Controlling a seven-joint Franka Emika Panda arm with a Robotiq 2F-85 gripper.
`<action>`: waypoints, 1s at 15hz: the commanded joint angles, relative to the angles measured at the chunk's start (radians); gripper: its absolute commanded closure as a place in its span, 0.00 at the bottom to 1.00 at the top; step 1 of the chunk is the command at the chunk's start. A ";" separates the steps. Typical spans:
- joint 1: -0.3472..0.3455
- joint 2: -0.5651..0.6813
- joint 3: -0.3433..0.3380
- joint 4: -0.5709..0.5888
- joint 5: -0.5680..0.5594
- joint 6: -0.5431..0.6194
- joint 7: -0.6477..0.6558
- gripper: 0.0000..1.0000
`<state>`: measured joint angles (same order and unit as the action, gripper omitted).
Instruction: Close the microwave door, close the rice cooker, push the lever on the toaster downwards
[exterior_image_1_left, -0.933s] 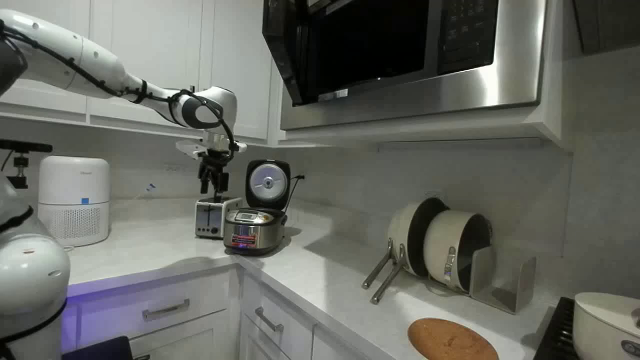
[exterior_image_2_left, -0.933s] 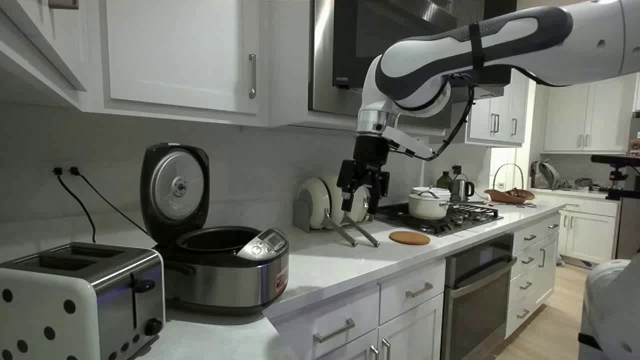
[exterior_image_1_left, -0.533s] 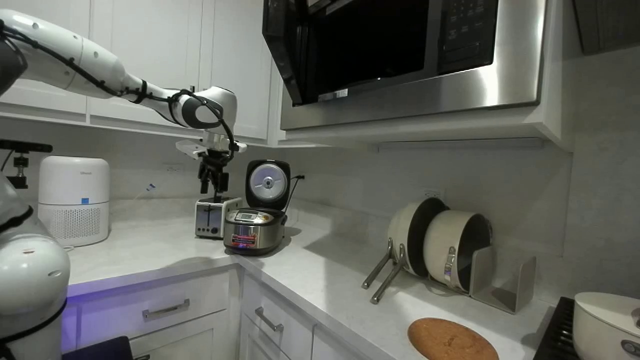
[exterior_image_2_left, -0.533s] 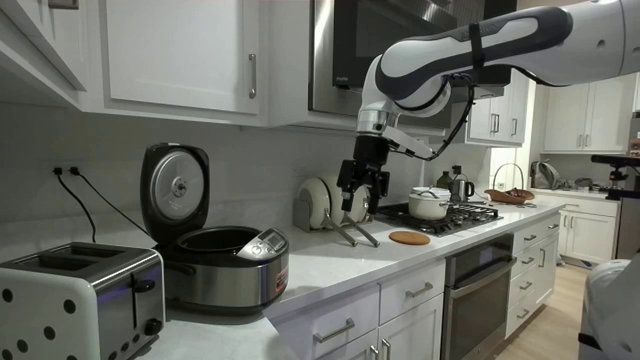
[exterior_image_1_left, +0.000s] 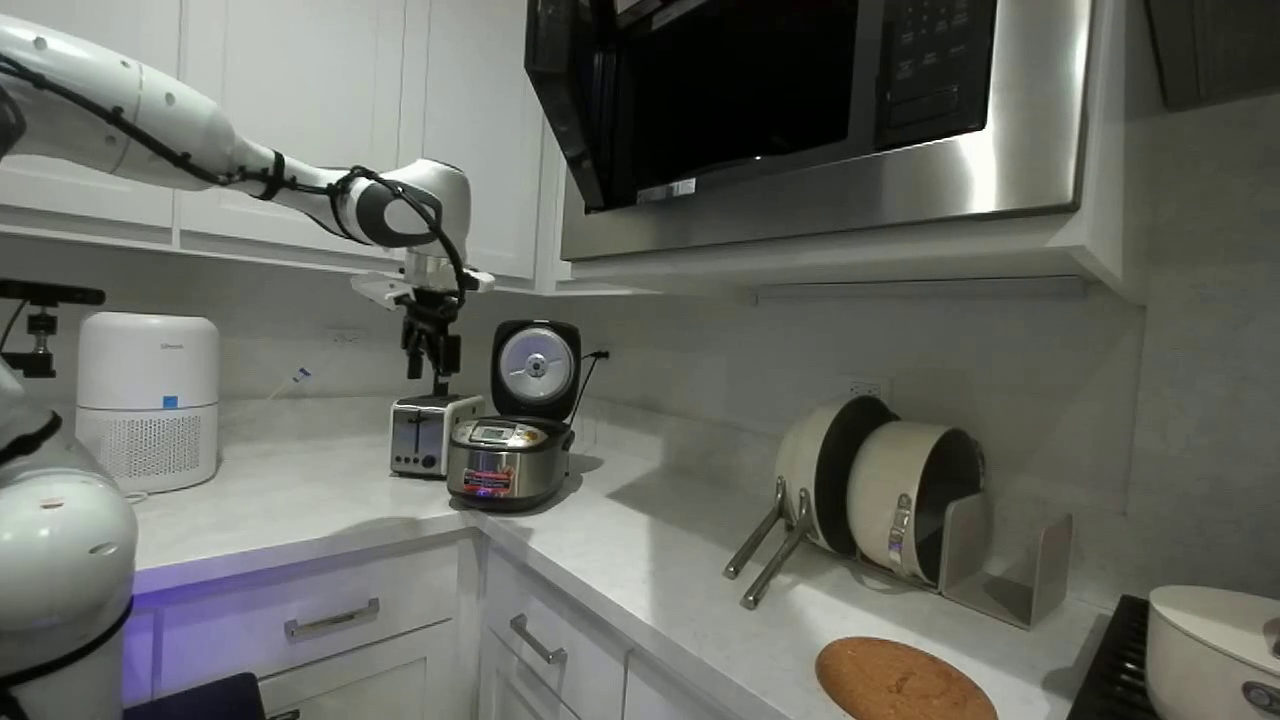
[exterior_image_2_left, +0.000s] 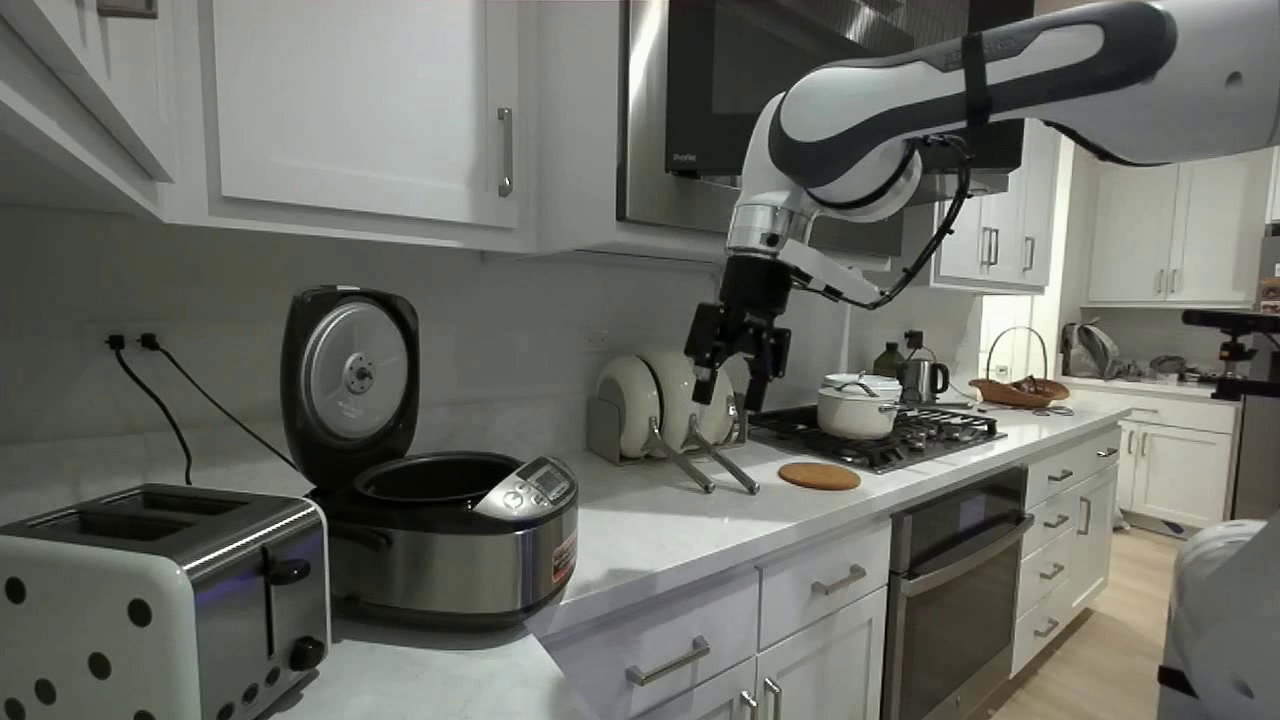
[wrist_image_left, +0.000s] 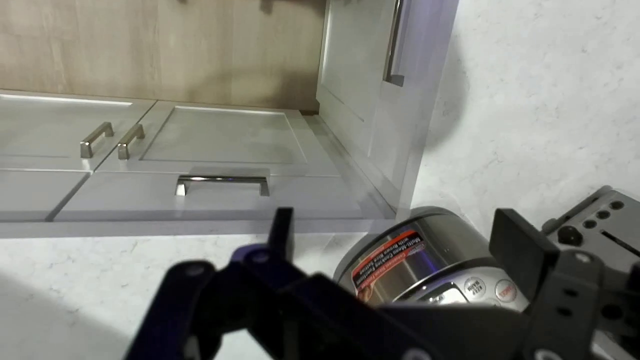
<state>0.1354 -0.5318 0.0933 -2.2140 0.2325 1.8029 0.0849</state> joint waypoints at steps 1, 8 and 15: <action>-0.025 -0.147 -0.008 -0.043 -0.018 0.009 -0.012 0.00; -0.074 -0.395 -0.021 -0.113 -0.066 0.191 -0.001 0.00; -0.139 -0.504 -0.010 -0.213 -0.099 0.575 0.021 0.28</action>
<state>0.0350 -0.9977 0.0675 -2.3756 0.1596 2.2350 0.0832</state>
